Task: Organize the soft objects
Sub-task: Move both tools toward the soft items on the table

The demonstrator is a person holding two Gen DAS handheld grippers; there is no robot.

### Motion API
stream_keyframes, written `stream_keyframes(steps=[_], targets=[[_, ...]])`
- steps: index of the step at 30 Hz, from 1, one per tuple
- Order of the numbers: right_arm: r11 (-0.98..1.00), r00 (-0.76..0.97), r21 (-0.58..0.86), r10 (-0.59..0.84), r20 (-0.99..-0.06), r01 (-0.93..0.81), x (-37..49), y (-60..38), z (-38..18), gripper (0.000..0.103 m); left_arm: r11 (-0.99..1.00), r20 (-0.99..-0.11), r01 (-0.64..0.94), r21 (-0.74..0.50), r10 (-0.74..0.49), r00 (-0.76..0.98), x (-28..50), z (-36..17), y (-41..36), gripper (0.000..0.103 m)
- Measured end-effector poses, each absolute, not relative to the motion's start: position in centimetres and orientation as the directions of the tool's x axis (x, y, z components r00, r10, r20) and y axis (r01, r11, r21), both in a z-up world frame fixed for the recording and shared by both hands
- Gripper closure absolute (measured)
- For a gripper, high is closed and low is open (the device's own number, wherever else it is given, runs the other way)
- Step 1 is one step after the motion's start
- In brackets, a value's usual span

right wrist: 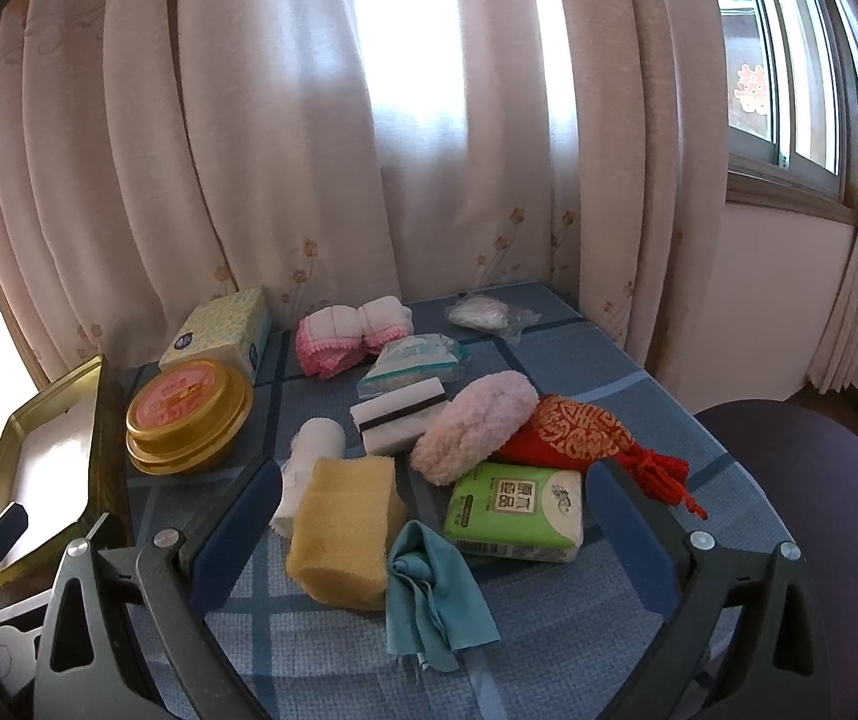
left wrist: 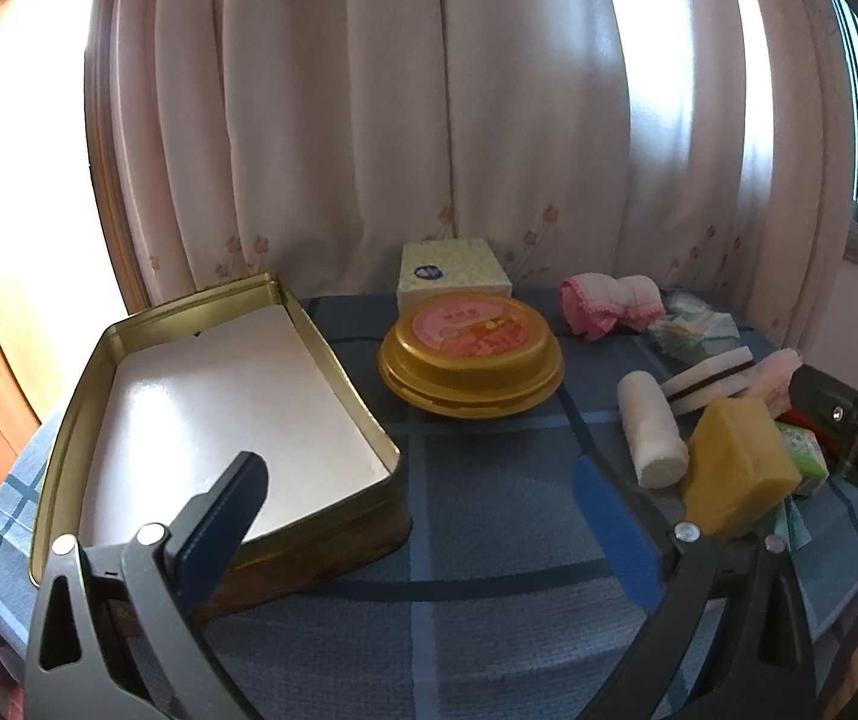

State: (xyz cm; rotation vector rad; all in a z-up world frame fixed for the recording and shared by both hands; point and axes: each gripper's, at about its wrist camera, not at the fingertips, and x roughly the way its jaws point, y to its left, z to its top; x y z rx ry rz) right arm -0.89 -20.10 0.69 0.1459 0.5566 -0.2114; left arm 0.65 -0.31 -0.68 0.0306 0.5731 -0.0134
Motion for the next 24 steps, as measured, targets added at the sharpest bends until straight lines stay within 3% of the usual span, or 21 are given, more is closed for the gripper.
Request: stream_keyframes(steps=[24], targets=[[0.958, 0.834, 0.076, -0.199, -0.514, 0.275, -3.7, -23.7, -0.8, 0.001, 0.997, -0.561, 0.048, 0.06, -0.006, 0.828, 0.3, -1.5, -1.5, 0.0]])
